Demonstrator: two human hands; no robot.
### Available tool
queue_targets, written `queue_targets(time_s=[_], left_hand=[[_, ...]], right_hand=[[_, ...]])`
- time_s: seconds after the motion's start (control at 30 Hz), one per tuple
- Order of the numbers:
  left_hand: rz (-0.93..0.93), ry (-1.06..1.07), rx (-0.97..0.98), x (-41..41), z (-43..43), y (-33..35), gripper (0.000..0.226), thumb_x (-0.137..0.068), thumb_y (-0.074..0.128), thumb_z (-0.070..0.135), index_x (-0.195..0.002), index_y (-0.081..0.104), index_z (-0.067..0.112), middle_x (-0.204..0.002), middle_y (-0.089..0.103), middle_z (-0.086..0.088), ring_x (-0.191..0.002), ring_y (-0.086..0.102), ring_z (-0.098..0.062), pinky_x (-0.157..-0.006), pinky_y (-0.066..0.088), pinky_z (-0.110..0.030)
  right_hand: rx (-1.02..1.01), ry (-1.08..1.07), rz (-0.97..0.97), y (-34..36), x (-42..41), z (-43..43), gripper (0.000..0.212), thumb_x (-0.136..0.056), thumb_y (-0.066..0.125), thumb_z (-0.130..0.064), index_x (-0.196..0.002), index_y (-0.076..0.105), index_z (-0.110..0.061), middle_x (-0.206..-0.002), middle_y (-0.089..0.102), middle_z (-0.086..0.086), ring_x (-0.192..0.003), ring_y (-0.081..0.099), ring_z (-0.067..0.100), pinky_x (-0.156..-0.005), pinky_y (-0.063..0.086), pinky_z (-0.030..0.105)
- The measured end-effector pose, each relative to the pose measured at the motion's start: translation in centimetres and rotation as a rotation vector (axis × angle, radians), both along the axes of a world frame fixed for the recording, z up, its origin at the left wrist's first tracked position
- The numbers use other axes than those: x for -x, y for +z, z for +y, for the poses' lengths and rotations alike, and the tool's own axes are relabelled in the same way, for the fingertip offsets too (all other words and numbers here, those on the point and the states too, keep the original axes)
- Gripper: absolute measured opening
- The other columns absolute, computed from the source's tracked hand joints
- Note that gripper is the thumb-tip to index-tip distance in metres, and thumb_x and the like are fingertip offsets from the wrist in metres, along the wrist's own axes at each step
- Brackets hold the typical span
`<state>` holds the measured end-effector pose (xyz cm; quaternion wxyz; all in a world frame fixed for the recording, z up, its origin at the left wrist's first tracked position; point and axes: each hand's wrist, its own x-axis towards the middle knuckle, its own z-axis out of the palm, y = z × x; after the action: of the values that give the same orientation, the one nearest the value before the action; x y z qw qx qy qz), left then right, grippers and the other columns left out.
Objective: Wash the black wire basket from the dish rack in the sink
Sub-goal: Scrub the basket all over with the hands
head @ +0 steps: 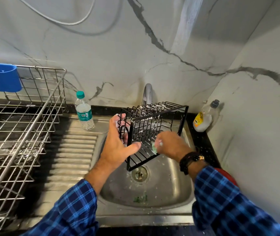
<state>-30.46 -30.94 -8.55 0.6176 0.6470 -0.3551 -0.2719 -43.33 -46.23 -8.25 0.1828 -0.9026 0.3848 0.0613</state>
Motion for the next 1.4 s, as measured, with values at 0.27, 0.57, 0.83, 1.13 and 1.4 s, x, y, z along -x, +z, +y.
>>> queue_targets(time_s=[0.27,0.57,0.83,1.13,1.4], left_hand=[[-0.038,-0.029,0.033,-0.3,0.1,-0.2,0.092,-0.067,0.075,0.017,-0.148,0.03,0.015,-0.117,0.055,0.01,-0.091,0.06,0.002,-0.086,0.052,-0.026],[0.01,0.014,0.021,0.2,0.0,-0.4,0.102,-0.066,0.077,0.023,-0.149,0.021,0.008,-0.139,0.046,-0.017,-0.113,0.057,-0.013,-0.101,0.051,-0.035],[0.069,0.003,0.011,-0.3,0.4,-1.1,0.102,-0.063,0.076,0.029,-0.15,0.024,0.018,-0.146,0.04,-0.02,-0.13,0.04,-0.048,-0.1,0.051,-0.036],[0.129,0.036,-0.078,-0.9,-0.5,-1.7,0.101,-0.06,0.076,0.037,-0.149,0.029,0.024,-0.147,0.043,-0.012,-0.132,0.046,-0.029,-0.117,0.03,-0.062],[0.369,-0.026,-0.243,-2.2,-0.5,-1.6,0.121,-0.046,0.086,0.053,-0.148,0.021,0.052,-0.154,0.034,-0.031,-0.14,0.032,-0.054,-0.111,0.031,-0.07]], right_hand=[[-0.001,-0.003,-0.023,0.5,-0.8,2.3,0.012,-0.098,0.058,-0.016,-0.101,0.069,-0.016,-0.101,0.065,0.001,-0.095,0.063,0.015,-0.083,0.051,0.022],[-0.178,0.192,-0.13,2.0,-2.7,5.6,0.005,-0.09,0.068,-0.02,-0.086,0.066,-0.023,-0.086,0.067,-0.006,-0.078,0.063,0.01,-0.069,0.049,0.02],[0.203,-0.113,0.002,-1.0,1.0,-2.7,0.006,-0.094,0.06,-0.015,-0.091,0.064,-0.019,-0.09,0.065,0.001,-0.085,0.066,0.019,-0.079,0.059,0.034],[-0.121,0.066,-0.009,-0.8,0.7,-1.5,0.016,-0.091,0.064,-0.013,-0.105,0.072,-0.013,-0.105,0.067,0.001,-0.097,0.061,0.013,-0.08,0.047,0.021],[0.532,0.243,0.076,-2.1,2.3,-6.4,0.021,-0.091,0.06,-0.002,-0.107,0.068,-0.014,-0.114,0.057,0.006,-0.092,0.065,0.023,-0.081,0.052,0.032]])
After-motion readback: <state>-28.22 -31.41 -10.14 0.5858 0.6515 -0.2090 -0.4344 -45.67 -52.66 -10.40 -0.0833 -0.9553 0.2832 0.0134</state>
